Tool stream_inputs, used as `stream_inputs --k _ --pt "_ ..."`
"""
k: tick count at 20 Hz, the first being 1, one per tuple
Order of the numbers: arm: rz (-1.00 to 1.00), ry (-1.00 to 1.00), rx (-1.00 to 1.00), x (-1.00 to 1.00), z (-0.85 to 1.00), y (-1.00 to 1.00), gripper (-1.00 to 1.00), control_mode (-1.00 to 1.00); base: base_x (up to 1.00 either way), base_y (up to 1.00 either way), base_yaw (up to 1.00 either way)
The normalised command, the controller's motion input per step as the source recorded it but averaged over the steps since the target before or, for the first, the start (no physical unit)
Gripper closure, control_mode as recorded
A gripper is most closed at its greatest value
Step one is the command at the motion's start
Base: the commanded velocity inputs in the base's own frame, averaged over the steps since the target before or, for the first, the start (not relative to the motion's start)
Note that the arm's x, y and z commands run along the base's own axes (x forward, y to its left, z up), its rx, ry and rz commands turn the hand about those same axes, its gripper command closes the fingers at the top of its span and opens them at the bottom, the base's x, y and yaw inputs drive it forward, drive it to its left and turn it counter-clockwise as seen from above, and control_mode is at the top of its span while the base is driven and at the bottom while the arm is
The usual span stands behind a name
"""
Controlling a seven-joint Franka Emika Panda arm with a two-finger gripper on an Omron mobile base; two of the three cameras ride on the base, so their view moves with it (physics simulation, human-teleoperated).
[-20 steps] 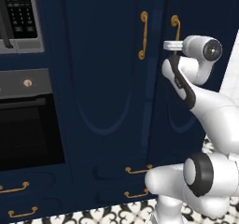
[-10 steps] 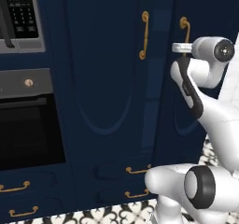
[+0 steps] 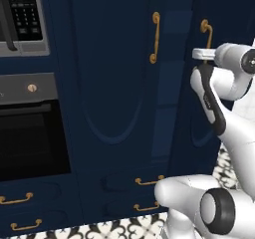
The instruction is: Open the cabinet, pick up the bread from the cabinet and place it in the basket. Then move the basket to the dining counter.
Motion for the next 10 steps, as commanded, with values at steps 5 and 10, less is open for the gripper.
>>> stream_inputs --k 5,10 --pt "0.00 0.00 0.00 -0.58 0.00 -1.00 1.00 -1.00 0.00 0.00 0.00" --pt "0.00 0.00 0.00 -0.59 0.00 -1.00 1.00 -1.00 0.00 0.00 0.00"
